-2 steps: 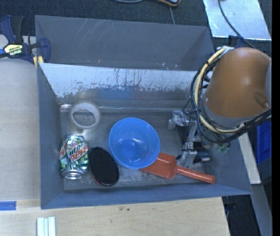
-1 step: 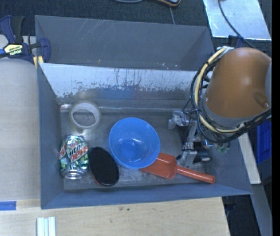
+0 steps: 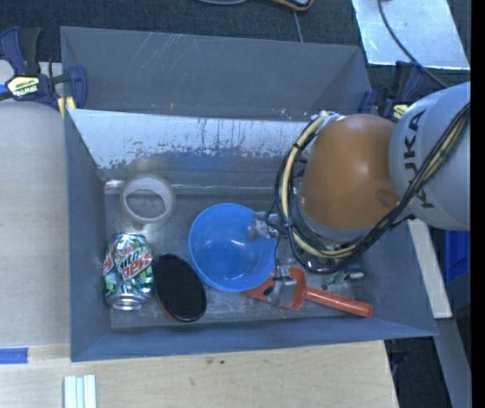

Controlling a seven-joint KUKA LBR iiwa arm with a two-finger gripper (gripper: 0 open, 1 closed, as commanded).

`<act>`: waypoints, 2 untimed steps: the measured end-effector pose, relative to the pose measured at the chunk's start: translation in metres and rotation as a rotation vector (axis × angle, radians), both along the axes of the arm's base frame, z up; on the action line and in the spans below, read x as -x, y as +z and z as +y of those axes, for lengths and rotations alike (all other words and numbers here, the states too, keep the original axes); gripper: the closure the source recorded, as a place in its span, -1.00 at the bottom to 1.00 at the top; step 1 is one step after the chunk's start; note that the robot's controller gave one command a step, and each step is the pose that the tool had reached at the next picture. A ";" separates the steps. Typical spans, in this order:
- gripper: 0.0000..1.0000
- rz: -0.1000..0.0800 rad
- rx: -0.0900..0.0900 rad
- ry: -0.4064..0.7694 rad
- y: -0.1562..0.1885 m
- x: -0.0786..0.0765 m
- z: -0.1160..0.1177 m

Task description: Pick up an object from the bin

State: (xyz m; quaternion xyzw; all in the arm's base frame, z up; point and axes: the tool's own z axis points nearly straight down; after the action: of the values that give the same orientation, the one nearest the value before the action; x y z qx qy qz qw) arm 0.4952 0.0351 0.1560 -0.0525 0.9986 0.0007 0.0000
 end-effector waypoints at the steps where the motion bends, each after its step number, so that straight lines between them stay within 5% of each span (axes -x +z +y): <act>1: -1.00 -0.009 0.003 -0.005 -0.006 0.000 -0.009; 2: 1.00 -0.006 0.000 0.139 -0.084 -0.023 0.025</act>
Offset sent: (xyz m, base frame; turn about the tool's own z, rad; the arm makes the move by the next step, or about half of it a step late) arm 0.0219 0.0245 -0.0857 -0.1401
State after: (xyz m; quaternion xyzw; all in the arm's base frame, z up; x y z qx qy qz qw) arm 0.5184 0.0597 0.0722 -0.1216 0.9926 0.0005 0.0027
